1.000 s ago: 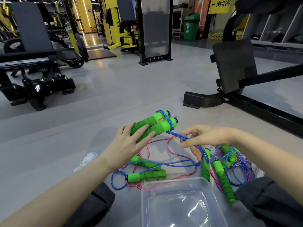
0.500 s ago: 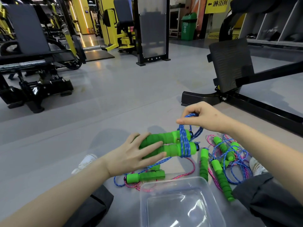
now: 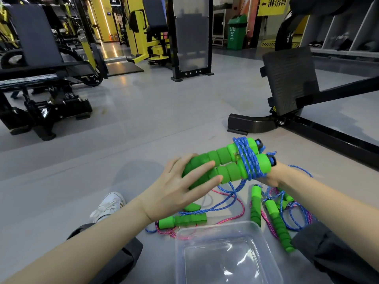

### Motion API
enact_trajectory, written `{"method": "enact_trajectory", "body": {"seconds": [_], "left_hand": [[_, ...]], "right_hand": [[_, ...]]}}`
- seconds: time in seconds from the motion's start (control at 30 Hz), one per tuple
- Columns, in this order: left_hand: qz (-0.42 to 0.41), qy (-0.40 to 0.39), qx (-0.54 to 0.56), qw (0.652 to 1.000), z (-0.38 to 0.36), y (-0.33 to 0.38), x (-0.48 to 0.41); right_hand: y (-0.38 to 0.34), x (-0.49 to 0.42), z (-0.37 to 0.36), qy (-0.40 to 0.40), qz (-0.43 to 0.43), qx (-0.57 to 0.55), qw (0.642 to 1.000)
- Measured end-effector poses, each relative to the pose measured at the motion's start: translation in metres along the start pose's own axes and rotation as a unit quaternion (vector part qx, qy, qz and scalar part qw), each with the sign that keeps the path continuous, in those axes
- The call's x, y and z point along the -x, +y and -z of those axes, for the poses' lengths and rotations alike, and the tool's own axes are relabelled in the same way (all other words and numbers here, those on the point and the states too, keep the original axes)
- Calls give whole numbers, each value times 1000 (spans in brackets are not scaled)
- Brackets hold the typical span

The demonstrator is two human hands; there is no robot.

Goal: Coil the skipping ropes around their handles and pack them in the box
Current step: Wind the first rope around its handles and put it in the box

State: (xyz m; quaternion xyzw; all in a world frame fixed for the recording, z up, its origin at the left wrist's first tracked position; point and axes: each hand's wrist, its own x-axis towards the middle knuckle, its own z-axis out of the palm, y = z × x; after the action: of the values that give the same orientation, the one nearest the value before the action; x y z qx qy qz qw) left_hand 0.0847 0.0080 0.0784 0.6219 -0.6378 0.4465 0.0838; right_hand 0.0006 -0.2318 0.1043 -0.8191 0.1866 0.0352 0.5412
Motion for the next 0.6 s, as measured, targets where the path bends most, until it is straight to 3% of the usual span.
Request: {"method": "enact_trajectory", "body": {"seconds": [0.13,0.37,0.6], "left_hand": [[58,-42,-27,997,-4,-8,8],[79,-84,-102,988,-6,-23,21],[110,-105,-141,978,-6,-30,26]], "right_hand": [[-11,2,-17,-78,68,-105,989],[-26,7,-21,-170,21,-68,983],[-39,15,-5,-238,26,67,969]]}}
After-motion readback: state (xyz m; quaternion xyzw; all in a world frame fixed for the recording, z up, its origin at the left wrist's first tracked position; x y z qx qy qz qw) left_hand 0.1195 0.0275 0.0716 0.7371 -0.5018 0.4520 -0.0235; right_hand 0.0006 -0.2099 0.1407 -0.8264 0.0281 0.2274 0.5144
